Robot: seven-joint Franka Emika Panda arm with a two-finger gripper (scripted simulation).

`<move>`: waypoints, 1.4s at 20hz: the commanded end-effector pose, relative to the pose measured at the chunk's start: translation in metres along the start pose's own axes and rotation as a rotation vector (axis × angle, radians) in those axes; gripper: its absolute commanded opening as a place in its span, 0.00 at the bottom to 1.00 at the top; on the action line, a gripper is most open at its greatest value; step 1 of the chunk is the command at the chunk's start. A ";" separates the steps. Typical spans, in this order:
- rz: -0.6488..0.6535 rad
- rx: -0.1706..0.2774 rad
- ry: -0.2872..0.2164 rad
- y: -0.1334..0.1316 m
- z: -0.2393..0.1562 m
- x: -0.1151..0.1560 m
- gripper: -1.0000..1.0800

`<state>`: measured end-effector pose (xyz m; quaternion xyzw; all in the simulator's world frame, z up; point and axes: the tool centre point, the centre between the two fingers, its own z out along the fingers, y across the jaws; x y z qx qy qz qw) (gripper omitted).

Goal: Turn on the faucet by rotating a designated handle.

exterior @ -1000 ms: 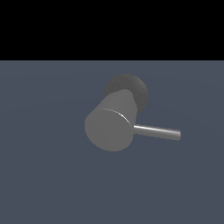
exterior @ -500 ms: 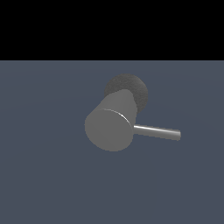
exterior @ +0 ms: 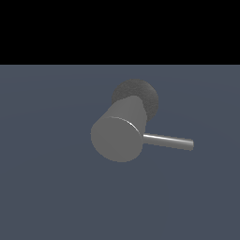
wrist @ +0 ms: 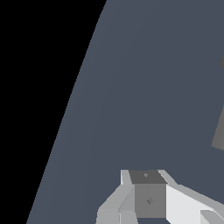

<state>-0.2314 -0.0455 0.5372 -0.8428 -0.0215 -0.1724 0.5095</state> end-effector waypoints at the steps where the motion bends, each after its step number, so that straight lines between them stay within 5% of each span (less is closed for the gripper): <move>1: 0.009 0.091 0.058 0.003 -0.013 0.006 0.00; 14: 0.105 0.544 0.382 0.046 -0.085 0.034 0.00; 28: 0.334 0.954 0.752 0.156 -0.142 0.045 0.00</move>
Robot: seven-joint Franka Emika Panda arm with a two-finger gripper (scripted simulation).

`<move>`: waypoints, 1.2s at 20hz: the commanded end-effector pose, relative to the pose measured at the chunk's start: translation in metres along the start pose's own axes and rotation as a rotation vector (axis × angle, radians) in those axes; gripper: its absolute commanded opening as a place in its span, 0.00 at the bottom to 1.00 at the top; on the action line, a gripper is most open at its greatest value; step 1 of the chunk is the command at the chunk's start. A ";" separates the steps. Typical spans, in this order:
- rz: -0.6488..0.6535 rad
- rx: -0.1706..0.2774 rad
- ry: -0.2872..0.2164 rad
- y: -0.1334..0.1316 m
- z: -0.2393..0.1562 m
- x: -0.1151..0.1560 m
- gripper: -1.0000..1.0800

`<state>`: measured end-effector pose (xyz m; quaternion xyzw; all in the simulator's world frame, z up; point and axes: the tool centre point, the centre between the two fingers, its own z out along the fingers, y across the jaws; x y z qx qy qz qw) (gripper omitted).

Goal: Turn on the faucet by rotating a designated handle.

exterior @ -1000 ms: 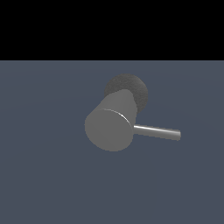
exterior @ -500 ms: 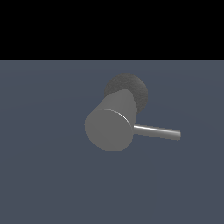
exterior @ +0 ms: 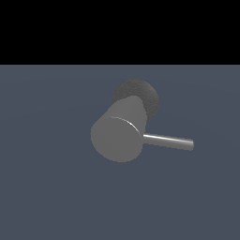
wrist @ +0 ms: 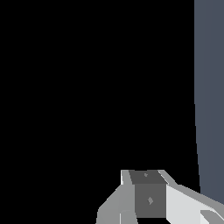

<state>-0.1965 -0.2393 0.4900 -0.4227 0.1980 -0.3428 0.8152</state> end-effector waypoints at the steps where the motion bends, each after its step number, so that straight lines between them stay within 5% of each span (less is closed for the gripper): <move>1: 0.042 0.060 0.080 0.010 -0.018 0.015 0.00; 13: 0.280 0.278 0.472 0.094 -0.109 0.067 0.00; 24: 0.543 0.370 0.827 0.209 -0.184 0.069 0.00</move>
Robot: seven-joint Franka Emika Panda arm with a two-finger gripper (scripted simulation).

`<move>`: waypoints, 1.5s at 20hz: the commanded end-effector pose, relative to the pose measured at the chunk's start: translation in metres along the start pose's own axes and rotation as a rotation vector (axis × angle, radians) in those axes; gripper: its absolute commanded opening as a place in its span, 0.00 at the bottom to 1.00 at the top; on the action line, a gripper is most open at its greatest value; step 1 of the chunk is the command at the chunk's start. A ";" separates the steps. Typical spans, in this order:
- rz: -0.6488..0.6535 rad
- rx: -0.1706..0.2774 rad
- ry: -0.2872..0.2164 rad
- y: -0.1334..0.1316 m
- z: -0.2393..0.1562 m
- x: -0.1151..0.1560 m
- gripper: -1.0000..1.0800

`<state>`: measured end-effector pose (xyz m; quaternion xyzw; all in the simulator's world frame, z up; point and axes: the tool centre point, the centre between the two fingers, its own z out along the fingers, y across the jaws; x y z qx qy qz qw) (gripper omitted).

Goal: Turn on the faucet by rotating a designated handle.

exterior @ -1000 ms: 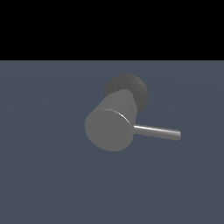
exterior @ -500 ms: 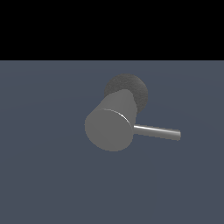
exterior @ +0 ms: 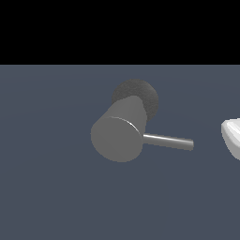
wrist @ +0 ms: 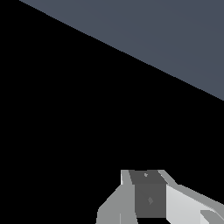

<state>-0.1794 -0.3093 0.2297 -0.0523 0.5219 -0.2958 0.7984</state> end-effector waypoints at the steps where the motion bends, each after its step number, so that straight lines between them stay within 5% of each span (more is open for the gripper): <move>1: 0.047 0.009 0.080 0.016 -0.016 0.020 0.00; 7: 0.129 0.016 0.219 0.047 -0.047 0.050 0.00; 14: 0.184 0.017 0.316 0.069 -0.070 0.069 0.00; 30: 0.304 -0.018 0.346 0.112 -0.070 0.060 0.00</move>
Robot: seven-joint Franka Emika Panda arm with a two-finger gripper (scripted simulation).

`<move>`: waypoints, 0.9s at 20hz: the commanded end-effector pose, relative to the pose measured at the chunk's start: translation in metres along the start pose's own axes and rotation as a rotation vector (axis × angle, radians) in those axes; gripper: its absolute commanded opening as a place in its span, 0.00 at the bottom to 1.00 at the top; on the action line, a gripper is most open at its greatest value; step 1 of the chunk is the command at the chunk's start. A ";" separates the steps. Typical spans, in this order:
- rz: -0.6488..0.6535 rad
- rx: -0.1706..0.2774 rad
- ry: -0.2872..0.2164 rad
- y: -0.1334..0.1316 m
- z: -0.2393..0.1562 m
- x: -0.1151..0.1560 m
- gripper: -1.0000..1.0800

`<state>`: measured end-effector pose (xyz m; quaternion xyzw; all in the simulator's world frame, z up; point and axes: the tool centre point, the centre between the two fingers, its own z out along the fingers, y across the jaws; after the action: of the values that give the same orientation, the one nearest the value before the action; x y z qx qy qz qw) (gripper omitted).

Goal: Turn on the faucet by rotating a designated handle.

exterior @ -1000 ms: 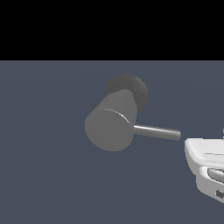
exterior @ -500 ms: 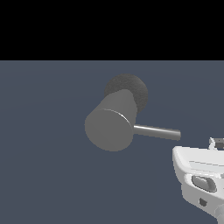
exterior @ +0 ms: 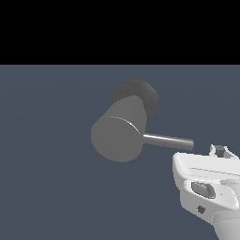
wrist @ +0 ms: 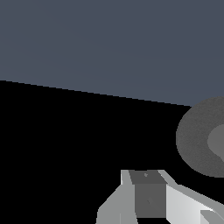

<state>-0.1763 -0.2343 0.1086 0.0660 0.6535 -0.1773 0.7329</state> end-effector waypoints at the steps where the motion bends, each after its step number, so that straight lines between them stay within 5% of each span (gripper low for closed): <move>1: 0.021 0.001 0.015 0.003 -0.002 0.004 0.00; 7: 0.043 -0.001 0.054 0.012 -0.009 0.015 0.00; 18: 0.055 -0.043 0.035 0.042 -0.006 0.005 0.00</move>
<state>-0.1668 -0.1967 0.0993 0.0703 0.6656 -0.1438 0.7290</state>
